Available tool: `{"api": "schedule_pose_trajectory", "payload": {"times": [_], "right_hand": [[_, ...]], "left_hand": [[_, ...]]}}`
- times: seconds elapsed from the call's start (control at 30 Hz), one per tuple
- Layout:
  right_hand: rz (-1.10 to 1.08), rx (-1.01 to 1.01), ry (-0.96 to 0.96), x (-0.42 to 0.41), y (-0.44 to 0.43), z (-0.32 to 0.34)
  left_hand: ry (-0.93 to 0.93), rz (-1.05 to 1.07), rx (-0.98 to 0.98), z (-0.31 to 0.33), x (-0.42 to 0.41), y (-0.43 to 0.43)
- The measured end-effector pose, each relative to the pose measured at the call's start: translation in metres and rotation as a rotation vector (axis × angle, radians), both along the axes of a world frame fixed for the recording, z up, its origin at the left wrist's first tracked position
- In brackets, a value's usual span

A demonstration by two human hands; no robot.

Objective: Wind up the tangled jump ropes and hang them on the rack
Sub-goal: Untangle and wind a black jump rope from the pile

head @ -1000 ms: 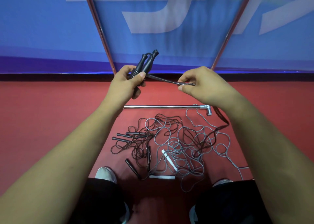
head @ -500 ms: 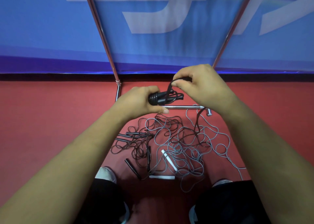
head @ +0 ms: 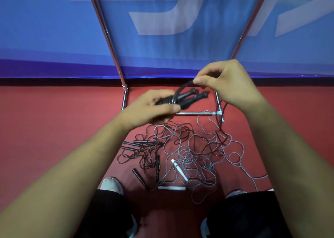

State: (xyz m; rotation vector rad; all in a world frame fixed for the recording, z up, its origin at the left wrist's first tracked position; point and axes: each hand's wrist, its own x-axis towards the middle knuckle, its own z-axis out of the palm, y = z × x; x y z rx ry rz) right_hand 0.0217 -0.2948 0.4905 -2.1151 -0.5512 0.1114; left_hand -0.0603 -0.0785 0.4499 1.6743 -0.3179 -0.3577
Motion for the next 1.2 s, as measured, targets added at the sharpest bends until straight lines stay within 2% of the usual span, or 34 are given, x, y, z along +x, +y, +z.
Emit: {"api": "schedule_pose_trajectory", "payload": {"times": [0.2,0.37,0.5,0.63,0.83,1.07,1.2], "right_hand": [[0.063,-0.016,0.100,0.001,0.002,-0.006],[0.056,-0.068,0.158,0.000,0.004,-0.006],[0.069,-0.159,0.199,0.000,0.001,-0.008],[0.084,-0.175,0.259,-0.002,-0.002,-0.006],[0.057,-0.195,0.090,-0.004,0.002,0.003],[0.111,-0.356,0.024,-0.007,0.002,0.011],[0.124,-0.419,0.004,-0.008,0.001,0.010]], "left_hand": [[0.184,0.211,-0.379,-0.005,0.010,-0.003],[0.360,0.301,-0.632,-0.006,0.012,-0.008],[0.395,0.352,-0.712,-0.005,0.014,-0.005],[0.384,0.444,-0.643,-0.011,0.018,-0.001],[0.342,0.488,-0.508,-0.014,0.019,-0.001],[0.214,0.524,-0.080,-0.016,0.019,0.006],[0.241,0.558,0.022,-0.017,0.019,0.007]]}}
